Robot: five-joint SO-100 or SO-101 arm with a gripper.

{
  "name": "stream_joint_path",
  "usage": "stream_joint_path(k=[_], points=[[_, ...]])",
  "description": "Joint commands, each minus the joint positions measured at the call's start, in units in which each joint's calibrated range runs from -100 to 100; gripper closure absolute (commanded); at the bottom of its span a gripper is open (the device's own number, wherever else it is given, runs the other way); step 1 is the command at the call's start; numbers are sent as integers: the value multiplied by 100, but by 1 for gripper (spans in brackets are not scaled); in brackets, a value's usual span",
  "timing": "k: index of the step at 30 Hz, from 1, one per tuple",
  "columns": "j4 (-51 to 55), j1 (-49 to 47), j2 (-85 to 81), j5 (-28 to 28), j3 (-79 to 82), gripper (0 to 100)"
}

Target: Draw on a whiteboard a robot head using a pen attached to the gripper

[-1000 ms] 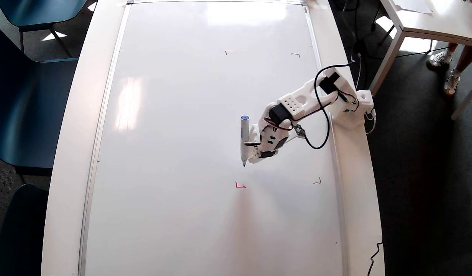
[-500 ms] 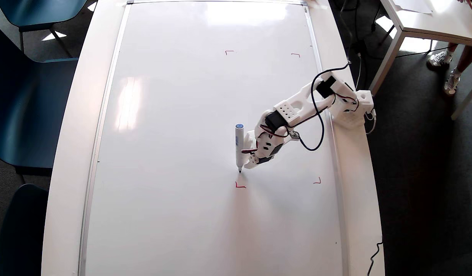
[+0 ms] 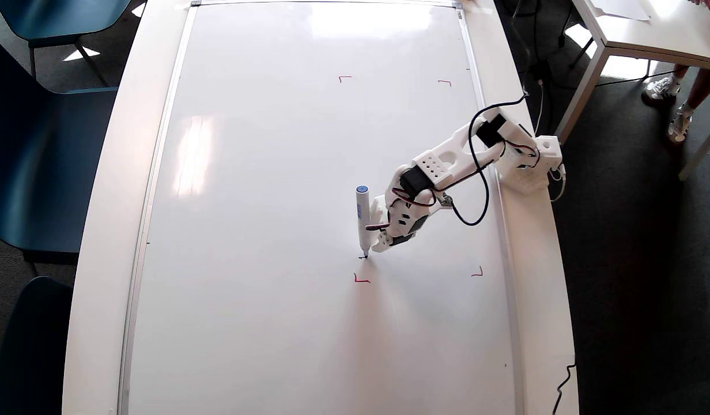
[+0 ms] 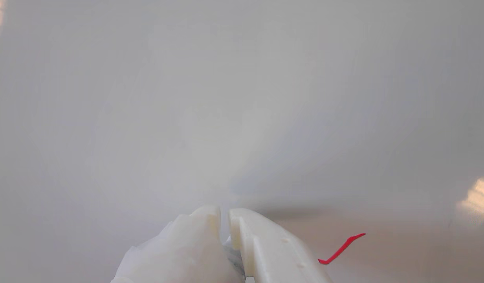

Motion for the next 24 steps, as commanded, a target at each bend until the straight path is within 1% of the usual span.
stream_joint_path(k=[1, 9, 14, 17, 20, 24], points=[[316, -3, -257, -17, 13, 99], [255, -114, -1465, -17, 2019, 99], [255, -239, -1976, -22, 2845, 99], [237, -320, -2178, -145, 3181, 99], [-67, -460, -2471, -247, 3726, 99], [-93, -652, -2983, -247, 4461, 99]])
